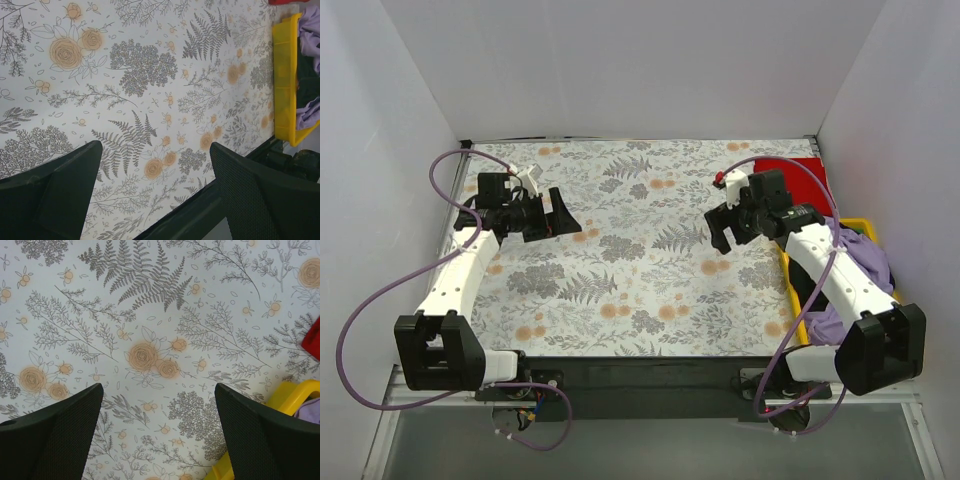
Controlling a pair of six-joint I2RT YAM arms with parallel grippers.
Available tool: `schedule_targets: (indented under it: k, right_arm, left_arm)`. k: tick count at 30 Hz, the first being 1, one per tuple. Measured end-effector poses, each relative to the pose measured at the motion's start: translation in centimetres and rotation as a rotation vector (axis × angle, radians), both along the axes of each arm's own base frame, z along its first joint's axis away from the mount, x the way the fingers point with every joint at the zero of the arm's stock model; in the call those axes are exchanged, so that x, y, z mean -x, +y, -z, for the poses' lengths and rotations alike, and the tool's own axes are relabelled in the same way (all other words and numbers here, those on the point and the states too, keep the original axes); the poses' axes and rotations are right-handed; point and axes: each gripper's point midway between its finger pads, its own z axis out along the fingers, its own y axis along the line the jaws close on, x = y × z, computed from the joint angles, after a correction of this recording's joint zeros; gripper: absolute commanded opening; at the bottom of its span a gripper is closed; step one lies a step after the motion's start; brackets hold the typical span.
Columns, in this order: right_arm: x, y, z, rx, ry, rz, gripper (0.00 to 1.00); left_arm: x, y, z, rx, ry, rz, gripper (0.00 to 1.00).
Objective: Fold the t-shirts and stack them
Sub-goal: Grab the tshirt from the pile
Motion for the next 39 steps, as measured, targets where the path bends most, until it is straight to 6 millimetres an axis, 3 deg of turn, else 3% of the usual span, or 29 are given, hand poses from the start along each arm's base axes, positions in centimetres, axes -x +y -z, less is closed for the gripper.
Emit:
schedule_targets:
  k: [4, 9, 11, 15, 19, 23, 29, 35, 38, 39]
  right_arm:
    - [-1.5, -1.1, -1.7, 0.054, -0.065, 0.044, 0.98]
    - [-4.6, -4.3, -6.9, 0.166, -0.201, 0.107, 0.98]
    - [-5.7, -6.7, -8.9, 0.179, -0.220, 0.163, 0.98]
    - [-6.5, -15.7, -11.2, 0.240, -0.231, 0.355, 0.98]
    - [-4.4, -21.8, -9.6, 0.307, -0.145, 0.444, 0.98]
    - [-1.9, -25.5, -6.5, 0.324, -0.035, 0.476, 0.98]
    - [1.0, -28.8, -1.1, 0.304, 0.136, 0.501, 0.98]
    - [2.2, -29.7, 2.1, 0.258, 0.229, 0.492, 0.97]
    - [2.5, -29.7, 3.0, 0.246, 0.250, 0.484, 0.79]
    - [2.6, -29.6, 3.3, 0.242, 0.257, 0.480, 0.58]
  left_arm:
    - [0.0, 0.0, -0.4, -0.004, 0.003, 0.002, 0.89]
    - [-0.7, 0.2, -1.8, -0.012, -0.035, -0.008, 0.89]
    - [-1.0, 0.2, -2.4, -0.017, -0.052, -0.004, 0.89]
    - [-1.6, 0.1, -4.5, -0.026, -0.111, 0.033, 0.89]
    - [-2.1, -0.2, -5.5, -0.020, -0.133, 0.065, 0.89]
    - [-2.4, -0.7, -5.4, 0.002, -0.108, 0.102, 0.89]
    - [-2.1, -1.1, -4.5, 0.029, -0.050, 0.129, 0.89]
    - [-1.9, -1.2, -4.6, 0.033, -0.046, 0.135, 0.89]
    - [-1.8, -1.2, -4.6, 0.034, -0.043, 0.136, 0.89]
    - [-1.8, -1.2, -4.6, 0.034, -0.043, 0.136, 0.89]
